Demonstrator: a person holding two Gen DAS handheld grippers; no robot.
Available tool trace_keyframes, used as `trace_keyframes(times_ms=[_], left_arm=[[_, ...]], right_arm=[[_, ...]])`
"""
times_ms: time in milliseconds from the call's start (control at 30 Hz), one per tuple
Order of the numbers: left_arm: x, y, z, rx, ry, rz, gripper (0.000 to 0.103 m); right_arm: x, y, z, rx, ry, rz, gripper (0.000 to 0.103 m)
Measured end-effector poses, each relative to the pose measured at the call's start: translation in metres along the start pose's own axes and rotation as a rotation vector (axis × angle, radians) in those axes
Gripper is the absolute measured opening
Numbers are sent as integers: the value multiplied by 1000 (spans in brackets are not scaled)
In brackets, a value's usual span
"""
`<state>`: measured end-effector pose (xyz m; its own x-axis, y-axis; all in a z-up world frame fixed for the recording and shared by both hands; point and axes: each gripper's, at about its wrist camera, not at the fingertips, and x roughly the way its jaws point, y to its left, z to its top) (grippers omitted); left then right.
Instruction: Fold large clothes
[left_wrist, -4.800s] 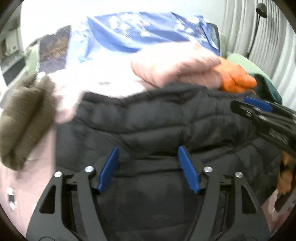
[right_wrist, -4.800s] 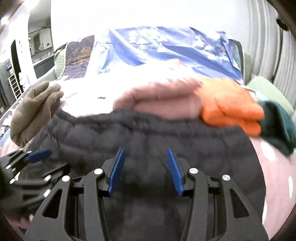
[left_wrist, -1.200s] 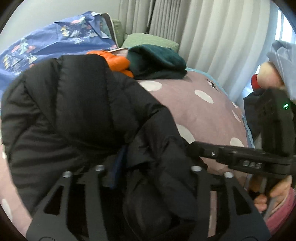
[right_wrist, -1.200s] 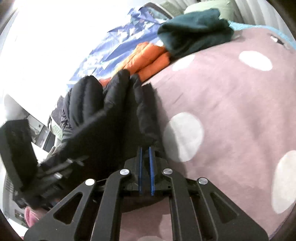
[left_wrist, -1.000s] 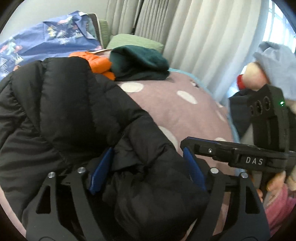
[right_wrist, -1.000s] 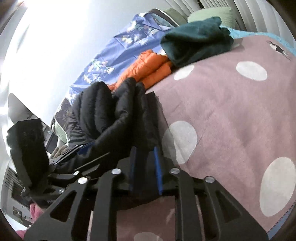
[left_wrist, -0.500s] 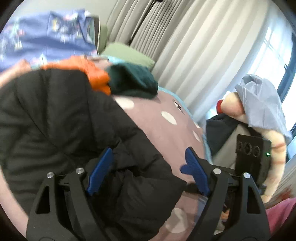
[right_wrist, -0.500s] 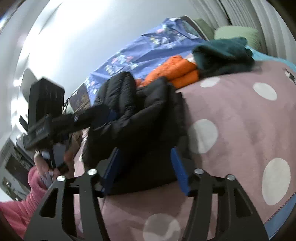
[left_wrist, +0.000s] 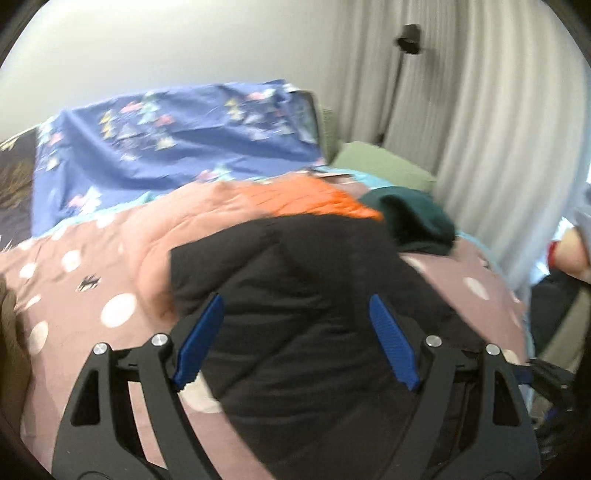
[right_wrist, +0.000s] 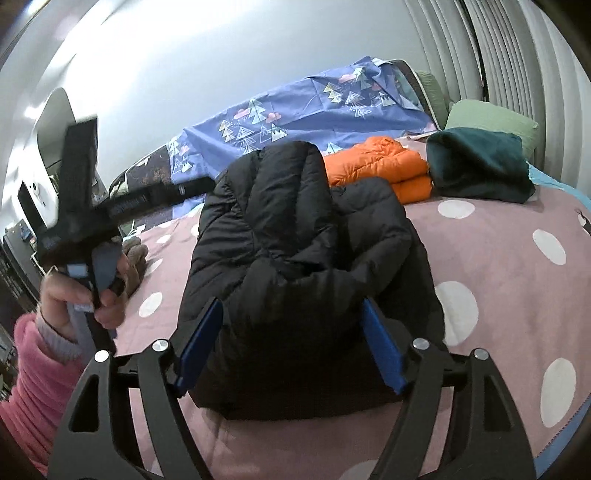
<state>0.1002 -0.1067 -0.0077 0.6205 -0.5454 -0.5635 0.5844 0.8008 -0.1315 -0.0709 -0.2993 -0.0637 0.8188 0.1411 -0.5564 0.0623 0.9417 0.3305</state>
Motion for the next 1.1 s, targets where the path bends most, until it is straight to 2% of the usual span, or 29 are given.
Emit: trace_keyframes(times_ms=[67,167,400,533,700,800,900,1000,1033,1067,1100], left_arm=[[11,11,-5,-25,24,29,82],[29,13,-11,-34,66,22,82],[58,-23,-15,62,110,-15,84],[74,-45,-16,126,130,-23,84],[95,-66,-16,159,149,-47,85],[104,-74,-18,154,159,-58,88],[113,-84,-25,220,151,-16,90],[118,-87,-30,240,153,13,90],[120,-86,-32,240,155,18,91],[120,-86,-32,240,155,20,91],[120,-86,-33,240,155,21,91]], right_arm=[[3,-4,-1,14,2,-27,76],[3,-7,-1,21,2,-32,72],[6,-16,-2,39,8,-56,68],[6,-36,-8,78,7,-65,66],[16,-83,-25,173,44,-76,45],[29,-112,-39,264,79,-74,36],[34,-130,-48,337,91,-46,30],[31,-129,-48,328,93,-49,30],[27,-128,-47,313,91,-64,32],[21,-126,-45,300,83,-89,39],[16,-125,-43,292,69,-105,41]])
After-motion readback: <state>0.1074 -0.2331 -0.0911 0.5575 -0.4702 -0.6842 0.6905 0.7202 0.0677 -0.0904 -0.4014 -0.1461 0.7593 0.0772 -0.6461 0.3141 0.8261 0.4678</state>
